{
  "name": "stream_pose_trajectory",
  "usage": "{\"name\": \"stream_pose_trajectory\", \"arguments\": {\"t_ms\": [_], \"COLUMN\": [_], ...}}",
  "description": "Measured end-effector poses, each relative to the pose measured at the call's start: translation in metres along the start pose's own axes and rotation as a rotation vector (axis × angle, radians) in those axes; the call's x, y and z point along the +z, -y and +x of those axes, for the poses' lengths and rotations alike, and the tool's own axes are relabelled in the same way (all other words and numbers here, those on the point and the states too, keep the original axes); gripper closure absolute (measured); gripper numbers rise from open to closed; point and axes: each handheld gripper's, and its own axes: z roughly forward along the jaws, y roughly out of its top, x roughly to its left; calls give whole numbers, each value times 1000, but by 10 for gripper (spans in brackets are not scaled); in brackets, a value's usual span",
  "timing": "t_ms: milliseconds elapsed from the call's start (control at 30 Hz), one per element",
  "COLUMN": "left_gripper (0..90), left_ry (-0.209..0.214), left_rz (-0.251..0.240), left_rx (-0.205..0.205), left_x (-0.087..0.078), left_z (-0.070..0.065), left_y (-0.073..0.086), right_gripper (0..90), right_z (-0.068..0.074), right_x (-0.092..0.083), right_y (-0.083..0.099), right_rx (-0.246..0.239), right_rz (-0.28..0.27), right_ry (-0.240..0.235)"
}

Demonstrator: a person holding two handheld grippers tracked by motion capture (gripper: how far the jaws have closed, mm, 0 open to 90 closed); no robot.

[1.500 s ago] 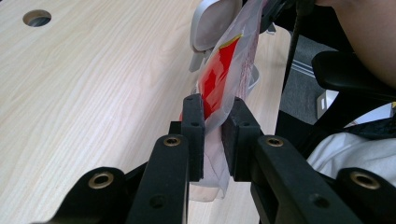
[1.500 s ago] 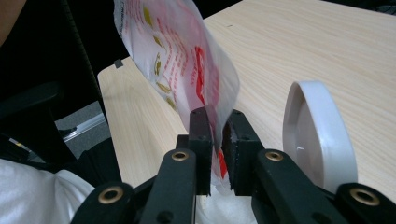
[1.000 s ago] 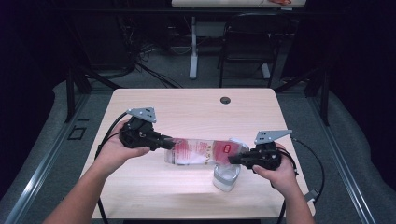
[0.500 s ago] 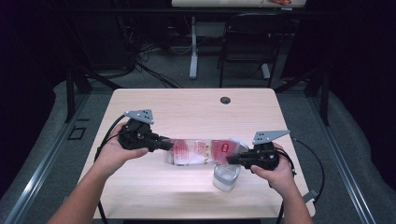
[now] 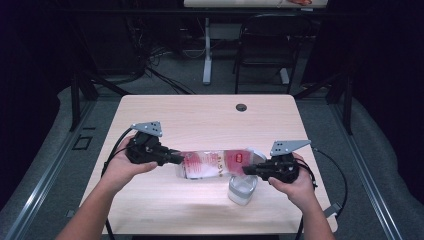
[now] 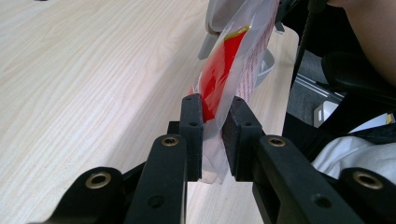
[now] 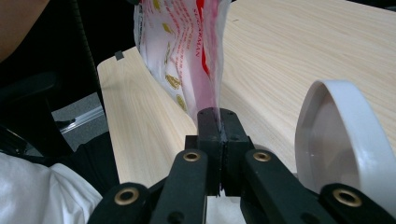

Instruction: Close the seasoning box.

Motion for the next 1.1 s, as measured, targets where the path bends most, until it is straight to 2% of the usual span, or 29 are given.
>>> {"name": "stream_pose_trajectory", "arguments": {"t_ms": [433, 767, 900, 1100], "left_gripper": [783, 781, 780, 782], "left_ry": [1, -14, -15, -13], "left_rz": [3, -8, -1, 26], "left_rx": [-23, -30, -32, -27], "left_x": [8, 10, 13, 22], "left_z": [3, 3, 4, 6], "left_y": [17, 29, 35, 42], "right_gripper": [896, 897, 897, 897], "right_z": [3, 3, 1, 2], "right_x": [-3, -2, -1, 0], "right_y": [-4, -14, -18, -25], "right_rx": [-7, -2, 11, 7], "right_rz": [-34, -63, -74, -59], "right_ry": [9, -13, -42, -37]}}
